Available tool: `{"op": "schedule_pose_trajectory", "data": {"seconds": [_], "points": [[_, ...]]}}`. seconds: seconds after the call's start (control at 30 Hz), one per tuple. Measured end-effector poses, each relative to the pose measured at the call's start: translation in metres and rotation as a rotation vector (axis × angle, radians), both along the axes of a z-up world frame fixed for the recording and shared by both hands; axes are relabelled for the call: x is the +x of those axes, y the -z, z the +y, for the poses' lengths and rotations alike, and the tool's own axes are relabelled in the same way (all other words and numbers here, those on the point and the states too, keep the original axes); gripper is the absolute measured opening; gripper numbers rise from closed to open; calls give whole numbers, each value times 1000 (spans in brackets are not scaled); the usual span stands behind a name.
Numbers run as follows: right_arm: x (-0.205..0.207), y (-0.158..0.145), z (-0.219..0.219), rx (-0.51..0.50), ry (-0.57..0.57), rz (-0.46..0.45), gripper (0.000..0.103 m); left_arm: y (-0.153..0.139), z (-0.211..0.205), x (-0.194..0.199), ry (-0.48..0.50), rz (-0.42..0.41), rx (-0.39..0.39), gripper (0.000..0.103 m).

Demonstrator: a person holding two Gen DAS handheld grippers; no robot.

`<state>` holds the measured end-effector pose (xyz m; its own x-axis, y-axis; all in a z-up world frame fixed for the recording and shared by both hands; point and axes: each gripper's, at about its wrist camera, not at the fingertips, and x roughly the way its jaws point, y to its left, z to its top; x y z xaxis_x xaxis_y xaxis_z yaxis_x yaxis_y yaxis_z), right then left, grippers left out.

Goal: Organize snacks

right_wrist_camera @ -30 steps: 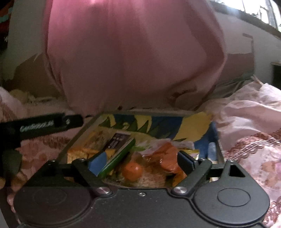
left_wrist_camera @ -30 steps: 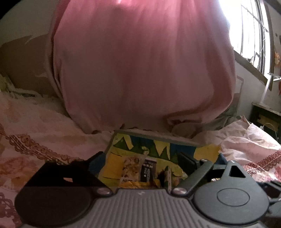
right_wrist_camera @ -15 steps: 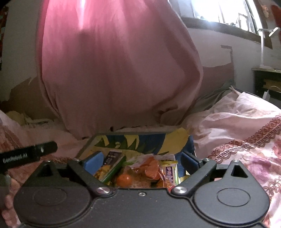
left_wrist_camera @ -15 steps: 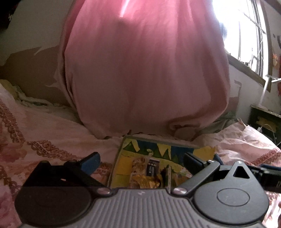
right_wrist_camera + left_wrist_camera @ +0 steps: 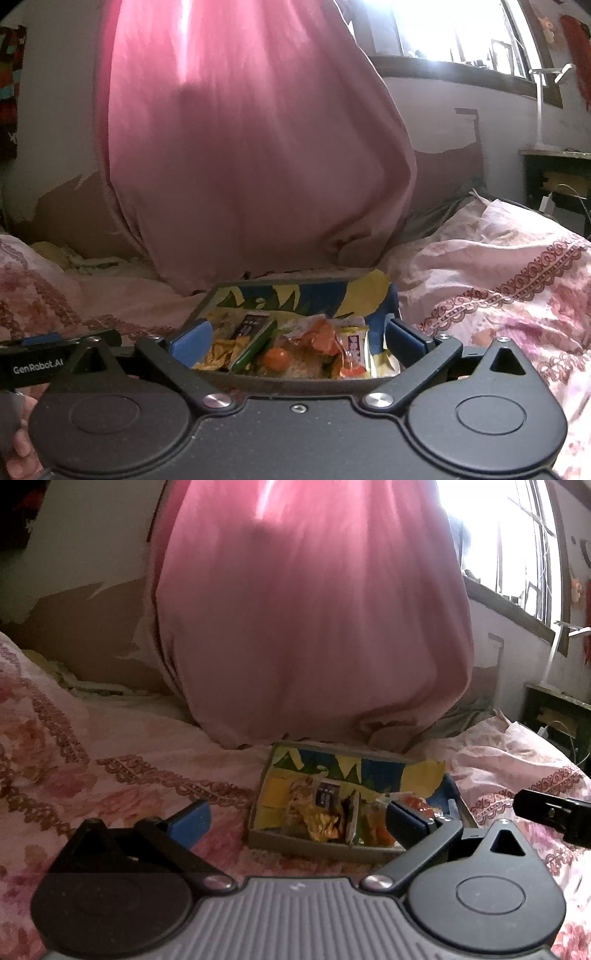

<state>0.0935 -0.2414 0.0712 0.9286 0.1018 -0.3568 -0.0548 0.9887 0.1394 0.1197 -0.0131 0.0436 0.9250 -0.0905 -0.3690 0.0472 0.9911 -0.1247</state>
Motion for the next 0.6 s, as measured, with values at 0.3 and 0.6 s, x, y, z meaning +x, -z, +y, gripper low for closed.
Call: {"op": "schedule_pose_trajectory", "data": {"seconds": [0.3,0.6], "points": [[-39,0,4,-5,-4,10,100,5,4,-38,-17,38,21,103],[-67,-2,5,5,0,8,100,6,8,-64,-36,47,29,103]]}}
